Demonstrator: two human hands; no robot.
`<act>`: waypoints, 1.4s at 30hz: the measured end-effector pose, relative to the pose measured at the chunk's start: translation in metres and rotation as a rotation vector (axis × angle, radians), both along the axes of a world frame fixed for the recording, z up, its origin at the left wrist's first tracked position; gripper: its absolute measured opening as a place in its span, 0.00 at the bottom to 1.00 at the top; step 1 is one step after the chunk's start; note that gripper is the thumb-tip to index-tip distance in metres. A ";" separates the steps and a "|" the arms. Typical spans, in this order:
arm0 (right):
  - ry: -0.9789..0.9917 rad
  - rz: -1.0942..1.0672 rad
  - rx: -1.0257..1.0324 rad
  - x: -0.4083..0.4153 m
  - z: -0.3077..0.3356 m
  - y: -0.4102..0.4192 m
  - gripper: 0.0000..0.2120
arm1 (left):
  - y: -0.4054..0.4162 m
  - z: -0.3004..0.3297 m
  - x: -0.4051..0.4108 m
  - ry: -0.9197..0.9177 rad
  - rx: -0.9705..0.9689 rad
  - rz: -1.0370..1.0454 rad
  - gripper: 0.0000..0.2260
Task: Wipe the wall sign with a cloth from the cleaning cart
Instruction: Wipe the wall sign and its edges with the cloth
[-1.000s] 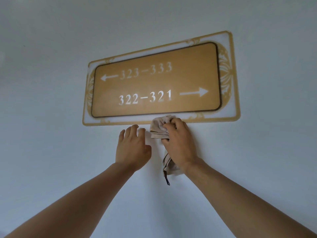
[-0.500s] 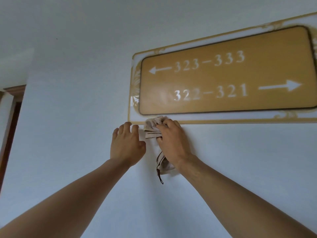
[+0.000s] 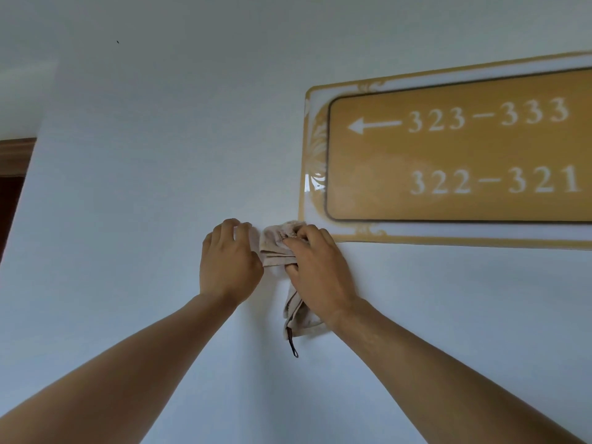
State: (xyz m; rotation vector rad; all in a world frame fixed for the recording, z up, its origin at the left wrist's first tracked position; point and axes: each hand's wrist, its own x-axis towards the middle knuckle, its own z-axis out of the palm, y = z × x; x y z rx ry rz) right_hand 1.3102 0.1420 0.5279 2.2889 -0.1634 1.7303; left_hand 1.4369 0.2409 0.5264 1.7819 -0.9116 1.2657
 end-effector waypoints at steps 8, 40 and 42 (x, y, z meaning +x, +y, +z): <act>-0.012 -0.040 -0.023 0.012 0.016 0.002 0.16 | -0.003 0.019 0.009 -0.004 -0.042 0.024 0.22; -0.273 -0.302 -0.103 0.048 0.202 0.015 0.15 | -0.043 0.185 0.053 -0.362 -0.198 -0.237 0.23; -0.248 -0.317 -0.111 0.045 0.231 0.015 0.14 | -0.044 0.206 0.049 -0.355 -0.215 -0.242 0.25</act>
